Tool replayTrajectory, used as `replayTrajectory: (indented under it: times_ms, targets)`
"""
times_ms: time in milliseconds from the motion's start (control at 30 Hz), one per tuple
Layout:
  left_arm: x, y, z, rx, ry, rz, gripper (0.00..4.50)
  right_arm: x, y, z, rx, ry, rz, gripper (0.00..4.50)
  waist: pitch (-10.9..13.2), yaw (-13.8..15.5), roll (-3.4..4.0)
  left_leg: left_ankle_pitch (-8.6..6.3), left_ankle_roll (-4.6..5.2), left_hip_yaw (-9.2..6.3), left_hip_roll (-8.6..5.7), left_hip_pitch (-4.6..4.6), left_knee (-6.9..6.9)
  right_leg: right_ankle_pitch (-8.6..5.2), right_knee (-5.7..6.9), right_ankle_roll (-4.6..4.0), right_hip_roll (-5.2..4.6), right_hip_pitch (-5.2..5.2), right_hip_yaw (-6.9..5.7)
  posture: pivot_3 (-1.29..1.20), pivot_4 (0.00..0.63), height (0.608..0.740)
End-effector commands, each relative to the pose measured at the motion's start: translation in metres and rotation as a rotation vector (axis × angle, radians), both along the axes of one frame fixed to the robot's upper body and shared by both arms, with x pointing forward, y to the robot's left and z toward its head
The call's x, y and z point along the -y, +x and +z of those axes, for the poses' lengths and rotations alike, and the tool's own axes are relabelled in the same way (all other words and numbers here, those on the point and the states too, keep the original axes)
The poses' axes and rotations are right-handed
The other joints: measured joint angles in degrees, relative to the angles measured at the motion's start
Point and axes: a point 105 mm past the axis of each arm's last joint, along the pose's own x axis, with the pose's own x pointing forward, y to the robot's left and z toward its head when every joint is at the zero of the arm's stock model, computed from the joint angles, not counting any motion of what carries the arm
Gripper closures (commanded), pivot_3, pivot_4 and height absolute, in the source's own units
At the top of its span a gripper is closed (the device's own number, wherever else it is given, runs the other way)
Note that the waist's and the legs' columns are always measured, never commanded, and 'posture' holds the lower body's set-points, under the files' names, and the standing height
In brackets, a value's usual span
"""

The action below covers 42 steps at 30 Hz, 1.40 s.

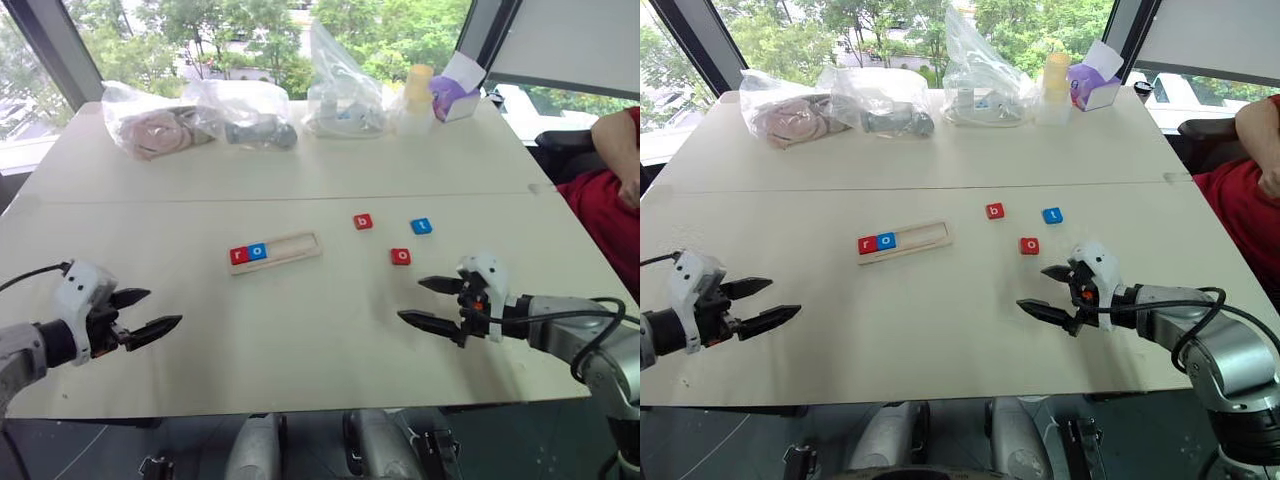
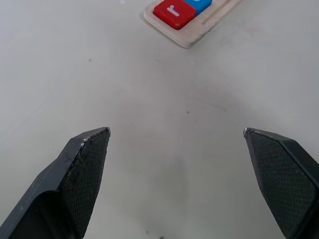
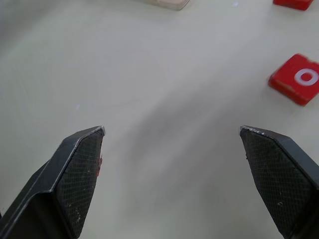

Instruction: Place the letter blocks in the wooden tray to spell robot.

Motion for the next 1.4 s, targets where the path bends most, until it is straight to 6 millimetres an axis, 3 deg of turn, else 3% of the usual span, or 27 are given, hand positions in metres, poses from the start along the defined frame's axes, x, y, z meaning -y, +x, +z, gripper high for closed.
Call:
replayTrajectory:
  times_ms: [33,200,300,433,633,900,1033,1067,1267,1400]
  targets:
    - [0.006,0.017,0.013,0.046,0.057,-0.114,0.0,-0.018,-0.003,0.017,0.025,0.047,0.069,0.02,0.0,0.17,0.0,0.0,0.0,0.0,0.0,0.0,0.0,0.0,0.0,0.0,0.0,0.0,0.0,0.0,0.15,0.74]
    - [0.034,0.055,0.015,0.061,0.105,-0.334,0.0,-0.058,-0.009,0.014,0.038,0.059,0.19,0.02,-0.03,0.19,-0.02,0.0,0.0,0.11,-0.08,-0.09,-0.01,0.01,-0.03,0.03,0.02,-0.05,-0.07,0.0,0.15,0.74]
    - [0.054,0.075,0.01,0.058,0.123,-0.45,0.0,-0.071,-0.008,0.009,0.047,0.063,0.201,0.02,-0.03,0.21,-0.03,0.0,0.01,0.18,-0.21,-0.14,0.0,0.11,-0.03,0.21,0.02,-0.08,-0.07,0.0,0.15,0.74]
    - [0.064,0.1,-0.009,0.041,0.2,-0.522,0.0,-0.079,-0.008,0.008,0.062,0.07,0.199,0.02,-0.04,0.07,-0.05,0.0,0.01,0.18,-0.25,-0.2,0.06,0.16,-0.01,0.3,0.04,-0.11,-0.06,0.0,0.15,0.74]
    - [0.079,0.125,-0.023,0.056,0.208,-0.54,0.0,-0.074,-0.011,0.006,0.067,0.074,0.152,0.02,-0.05,0.17,-0.08,0.01,0.02,0.11,-0.24,-0.2,0.09,0.26,0.04,0.48,0.1,-0.11,-0.07,0.0,0.15,0.74]
    - [0.089,0.119,-0.043,-0.03,0.211,-0.656,0.0,-0.068,-0.011,0.006,0.075,0.074,0.11,0.02,-0.08,0.17,-0.09,0.01,0.02,0.09,-0.24,-0.19,0.14,0.28,0.05,0.51,0.08,-0.05,-0.06,0.0,0.15,0.74]
    - [0.092,0.116,-0.046,-0.049,0.195,-0.693,1.29,-0.063,-0.008,0.008,0.084,0.068,0.091,0.0,-0.09,0.18,-0.09,0.01,0.02,0.09,-0.25,-0.19,0.13,0.28,0.05,0.52,0.07,-0.04,-0.06,0.0,0.15,0.74]
    - [0.092,0.116,-0.046,-0.046,0.197,-0.692,1.39,-0.062,-0.007,0.008,0.085,0.066,0.086,0.0,-0.09,0.18,-0.08,0.01,0.02,0.08,-0.25,-0.19,0.13,0.28,0.05,0.52,0.07,-0.04,-0.06,0.0,0.15,0.74]
    - [0.101,0.116,-0.034,-0.003,0.182,-0.745,1.39,-0.037,0.002,0.019,0.11,0.092,-0.024,0.0,-0.12,0.32,-0.08,0.01,0.02,0.04,-0.26,-0.19,0.15,0.29,0.05,0.55,0.05,0.0,-0.07,0.0,0.15,0.74]
    - [0.117,0.101,-0.026,0.013,0.187,-0.888,1.39,-0.016,0.002,0.024,0.12,0.107,-0.11,0.0,-0.12,0.28,-0.08,0.01,0.02,0.02,-0.27,-0.19,0.14,0.31,0.04,0.58,0.04,0.01,-0.07,0.0,0.15,0.74]
